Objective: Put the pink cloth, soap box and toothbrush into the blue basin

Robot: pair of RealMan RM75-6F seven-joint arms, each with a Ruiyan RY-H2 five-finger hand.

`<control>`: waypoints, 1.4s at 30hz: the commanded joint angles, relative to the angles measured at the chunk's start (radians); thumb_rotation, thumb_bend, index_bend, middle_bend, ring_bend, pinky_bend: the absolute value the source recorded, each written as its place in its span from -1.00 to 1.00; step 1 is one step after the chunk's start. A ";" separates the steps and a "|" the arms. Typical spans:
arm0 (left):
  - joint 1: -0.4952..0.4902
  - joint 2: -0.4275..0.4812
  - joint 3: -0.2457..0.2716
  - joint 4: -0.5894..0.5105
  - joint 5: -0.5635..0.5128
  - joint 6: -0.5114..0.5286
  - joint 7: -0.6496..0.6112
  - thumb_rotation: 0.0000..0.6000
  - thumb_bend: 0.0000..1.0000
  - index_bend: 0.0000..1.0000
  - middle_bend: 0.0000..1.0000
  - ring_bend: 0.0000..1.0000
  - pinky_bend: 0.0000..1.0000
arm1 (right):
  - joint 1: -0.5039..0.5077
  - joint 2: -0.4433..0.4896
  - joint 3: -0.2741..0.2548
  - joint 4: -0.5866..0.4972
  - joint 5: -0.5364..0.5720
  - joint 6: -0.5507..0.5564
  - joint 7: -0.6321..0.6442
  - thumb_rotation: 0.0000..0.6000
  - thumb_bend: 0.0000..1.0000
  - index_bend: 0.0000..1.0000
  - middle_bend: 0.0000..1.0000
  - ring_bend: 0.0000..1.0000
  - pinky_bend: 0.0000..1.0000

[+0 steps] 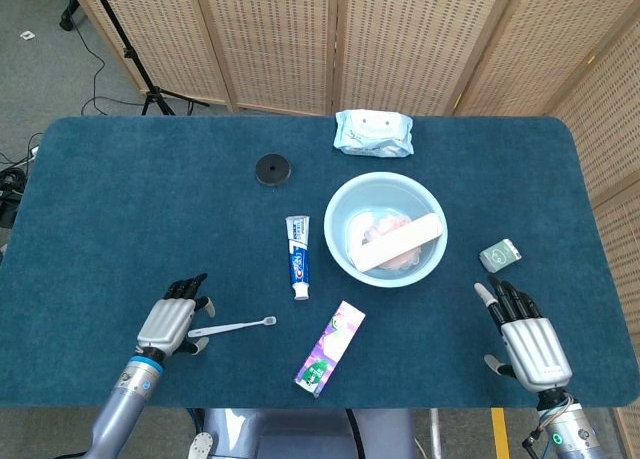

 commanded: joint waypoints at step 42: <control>-0.022 -0.219 0.033 0.161 -0.045 0.127 0.156 1.00 -0.40 0.01 -1.00 -1.00 -1.00 | -0.013 0.014 0.020 -0.009 -0.010 -0.035 0.022 1.00 -0.79 -0.89 -1.00 -1.00 -0.73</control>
